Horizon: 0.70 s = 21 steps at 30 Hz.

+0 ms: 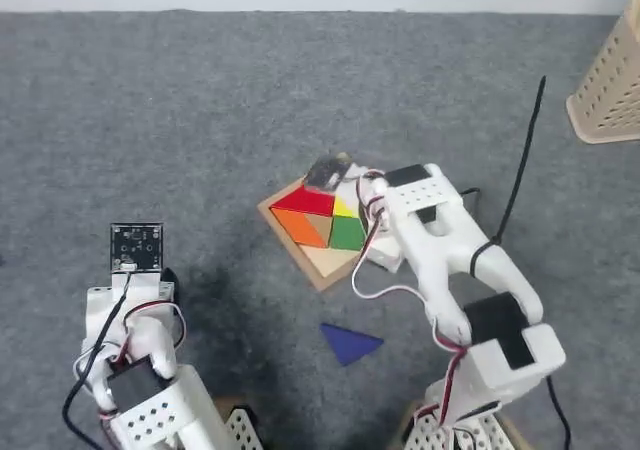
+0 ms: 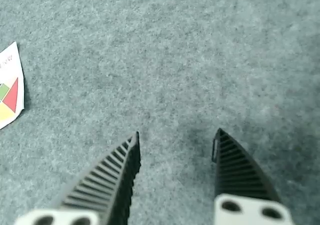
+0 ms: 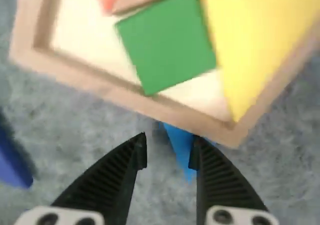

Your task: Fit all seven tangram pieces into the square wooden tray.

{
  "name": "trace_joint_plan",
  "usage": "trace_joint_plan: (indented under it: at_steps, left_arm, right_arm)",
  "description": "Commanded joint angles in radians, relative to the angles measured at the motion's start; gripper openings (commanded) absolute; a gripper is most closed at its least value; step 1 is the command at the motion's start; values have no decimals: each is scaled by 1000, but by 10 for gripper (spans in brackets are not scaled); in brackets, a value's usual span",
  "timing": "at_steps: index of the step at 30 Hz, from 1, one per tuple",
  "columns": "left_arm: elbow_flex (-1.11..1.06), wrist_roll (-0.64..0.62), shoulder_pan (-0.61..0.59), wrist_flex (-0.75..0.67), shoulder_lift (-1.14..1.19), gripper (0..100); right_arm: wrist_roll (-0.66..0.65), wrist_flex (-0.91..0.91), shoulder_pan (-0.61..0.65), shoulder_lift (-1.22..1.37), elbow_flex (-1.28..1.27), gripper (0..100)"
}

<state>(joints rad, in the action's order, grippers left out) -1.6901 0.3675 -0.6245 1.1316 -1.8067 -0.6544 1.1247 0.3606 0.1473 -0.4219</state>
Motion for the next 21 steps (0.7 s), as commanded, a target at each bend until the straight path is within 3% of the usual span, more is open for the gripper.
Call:
trace_joint_plan:
  at_steps: [1,7,14,16,21]
  left_arm:
    - [5,8,6,5,-9,220]
    - [5,8,6,5,-9,220]
    - [5,8,6,5,-9,220]
    - [5,8,6,5,-9,220]
    - [5,8,6,5,-9,220]
  right_arm:
    - [215,30,-76,71,118,159]
    - [422,102,-185,205,324,159]
    - [434,182,-206,188,471,159]
    - [353,196,-206,163,500,160]
    - [-137,274,-209,170,514,162]
